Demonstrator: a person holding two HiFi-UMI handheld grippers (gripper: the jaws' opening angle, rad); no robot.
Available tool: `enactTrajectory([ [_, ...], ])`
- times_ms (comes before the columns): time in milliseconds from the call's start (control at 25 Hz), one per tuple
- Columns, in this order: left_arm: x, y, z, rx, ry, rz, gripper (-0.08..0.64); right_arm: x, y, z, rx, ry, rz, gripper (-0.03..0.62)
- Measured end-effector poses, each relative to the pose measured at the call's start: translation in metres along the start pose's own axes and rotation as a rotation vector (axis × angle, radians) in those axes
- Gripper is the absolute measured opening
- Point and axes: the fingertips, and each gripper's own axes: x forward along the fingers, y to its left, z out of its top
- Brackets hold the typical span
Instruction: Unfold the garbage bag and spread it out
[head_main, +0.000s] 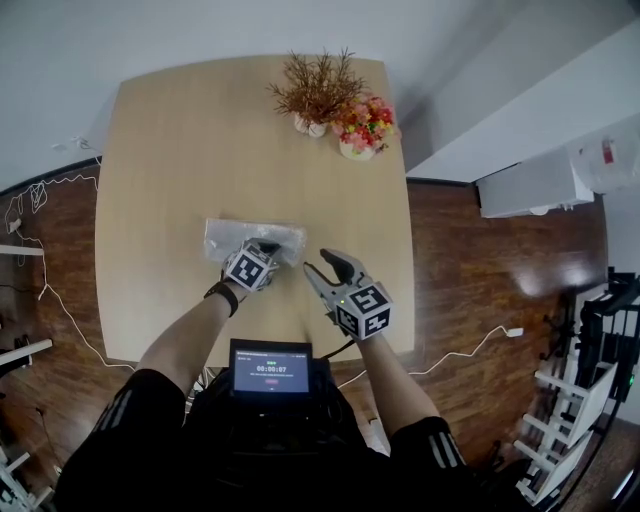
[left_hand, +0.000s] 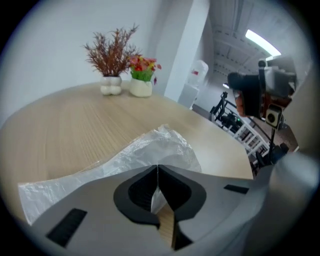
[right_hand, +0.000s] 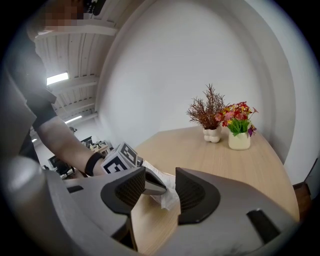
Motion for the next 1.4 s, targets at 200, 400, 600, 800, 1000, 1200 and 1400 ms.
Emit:
enactTrajectory([
  [200, -0.024, 0.012, 0.012, -0.1, -0.168, -0.019, 0.003, 0.015, -0.001, -0.015, -0.024, 0.053, 0.013, 0.206],
  [400, -0.062, 0.013, 0.025, -0.152, -0.31, -0.053, 0.003, 0.044, -0.001, -0.039, -0.094, 0.148, 0.038, 0.206],
  [600, -0.084, 0.015, 0.025, -0.154, -0.373, -0.061, 0.003, 0.081, 0.003, -0.06, -0.171, 0.275, 0.066, 0.206],
  [800, -0.1, 0.011, 0.026, -0.165, -0.427, -0.075, 0.003, 0.117, -0.005, -0.081, -0.257, 0.369, 0.063, 0.206],
  [1000, -0.111, 0.01, 0.029, -0.199, -0.482, -0.095, 0.003, 0.133, -0.009, -0.094, -0.288, 0.455, 0.046, 0.206],
  [1200, -0.128, 0.021, 0.027, -0.24, -0.528, -0.092, 0.003, 0.137, -0.017, -0.112, -0.303, 0.521, 0.027, 0.207],
  [1400, -0.153, 0.043, 0.021, -0.288, -0.581, -0.052, 0.003, 0.139, -0.019, -0.112, -0.34, 0.532, 0.01, 0.206],
])
